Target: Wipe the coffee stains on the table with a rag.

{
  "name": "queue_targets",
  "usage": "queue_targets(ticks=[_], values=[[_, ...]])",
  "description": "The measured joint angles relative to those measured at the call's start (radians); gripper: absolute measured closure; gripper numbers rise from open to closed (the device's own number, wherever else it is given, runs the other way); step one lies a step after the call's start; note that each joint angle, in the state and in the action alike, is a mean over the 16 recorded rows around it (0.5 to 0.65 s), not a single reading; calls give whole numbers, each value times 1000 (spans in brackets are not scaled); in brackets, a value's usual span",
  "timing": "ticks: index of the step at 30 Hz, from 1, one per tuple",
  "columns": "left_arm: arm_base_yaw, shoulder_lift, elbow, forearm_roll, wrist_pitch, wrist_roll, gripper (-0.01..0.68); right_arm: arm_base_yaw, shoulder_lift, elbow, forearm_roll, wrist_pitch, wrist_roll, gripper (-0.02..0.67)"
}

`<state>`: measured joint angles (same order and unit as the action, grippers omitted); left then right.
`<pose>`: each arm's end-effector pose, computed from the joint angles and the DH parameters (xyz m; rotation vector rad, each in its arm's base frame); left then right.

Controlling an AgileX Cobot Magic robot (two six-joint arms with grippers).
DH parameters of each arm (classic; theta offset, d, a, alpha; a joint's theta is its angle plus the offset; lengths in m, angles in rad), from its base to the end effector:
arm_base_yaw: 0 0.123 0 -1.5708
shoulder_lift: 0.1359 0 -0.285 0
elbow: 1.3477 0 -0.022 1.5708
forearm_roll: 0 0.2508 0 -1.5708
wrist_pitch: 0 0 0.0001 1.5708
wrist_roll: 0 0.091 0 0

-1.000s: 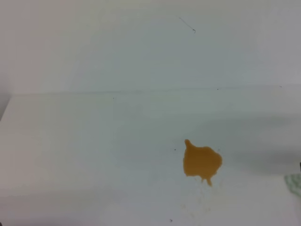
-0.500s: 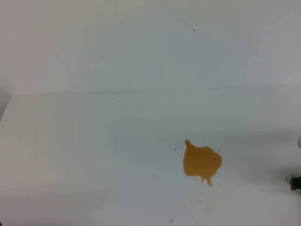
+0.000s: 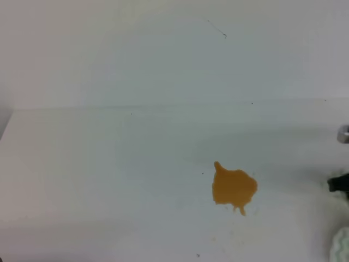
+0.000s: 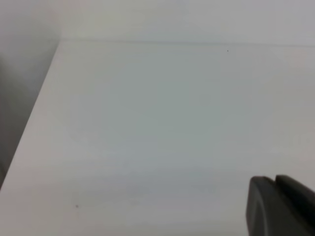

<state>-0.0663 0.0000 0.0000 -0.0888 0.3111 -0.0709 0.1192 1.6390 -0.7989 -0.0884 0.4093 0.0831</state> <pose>0.0540 -0.0061 0.1852 -0.0606 1.7962 -0.1831 0.2903 0.0315 0.1632 -0.1500 2.7261 -0.0135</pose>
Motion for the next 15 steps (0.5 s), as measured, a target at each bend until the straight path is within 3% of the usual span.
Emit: queue_targets(ticks=[8, 15], values=[[0, 0, 0, 0, 0, 0, 672, 94, 40, -168, 217, 35, -204, 624], [0, 0, 0, 0, 0, 0, 672, 186, 164, -308, 303, 46, -266, 625]])
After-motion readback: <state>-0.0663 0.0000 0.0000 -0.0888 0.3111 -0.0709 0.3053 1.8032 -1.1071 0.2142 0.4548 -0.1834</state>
